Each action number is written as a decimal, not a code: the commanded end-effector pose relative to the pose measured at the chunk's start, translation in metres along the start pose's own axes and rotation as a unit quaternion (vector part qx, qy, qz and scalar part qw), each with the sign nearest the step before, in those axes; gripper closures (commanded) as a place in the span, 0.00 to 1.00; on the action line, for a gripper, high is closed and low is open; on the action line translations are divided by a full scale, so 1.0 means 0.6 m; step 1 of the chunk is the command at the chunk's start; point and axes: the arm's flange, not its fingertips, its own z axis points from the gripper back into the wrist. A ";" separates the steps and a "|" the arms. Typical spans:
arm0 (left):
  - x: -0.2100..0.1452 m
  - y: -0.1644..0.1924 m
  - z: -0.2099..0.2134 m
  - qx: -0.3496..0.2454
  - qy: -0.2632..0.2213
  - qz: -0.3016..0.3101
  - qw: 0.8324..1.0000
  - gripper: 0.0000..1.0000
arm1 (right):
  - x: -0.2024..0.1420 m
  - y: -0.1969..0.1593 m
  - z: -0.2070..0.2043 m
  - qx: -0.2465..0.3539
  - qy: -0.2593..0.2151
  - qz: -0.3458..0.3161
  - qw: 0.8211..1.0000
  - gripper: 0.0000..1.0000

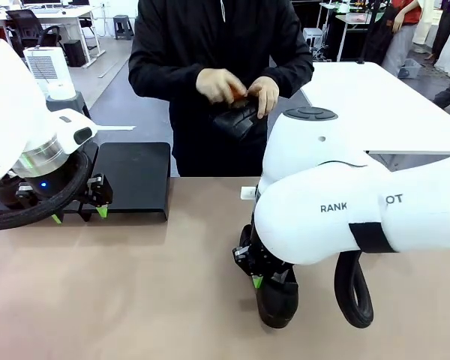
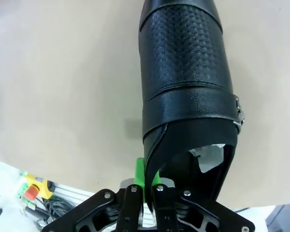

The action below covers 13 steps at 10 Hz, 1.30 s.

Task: Organize the shoes by placing them on the stand.
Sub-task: Pick up one Shoe and place it in the middle of the table.

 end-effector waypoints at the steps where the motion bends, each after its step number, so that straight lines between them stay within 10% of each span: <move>1: 0.000 0.004 0.000 0.001 -0.005 -0.004 1.000 0.13 | 0.009 0.001 -0.008 0.009 -0.015 -0.021 1.000 0.79; 6: 0.000 0.004 0.000 0.001 -0.005 -0.004 1.000 0.13 | -0.006 -0.010 0.020 0.032 0.000 -0.016 0.999 0.00; 13: 0.000 0.004 0.000 0.001 -0.005 -0.004 1.000 0.13 | -0.008 -0.002 0.041 0.031 -0.014 -0.017 0.999 0.00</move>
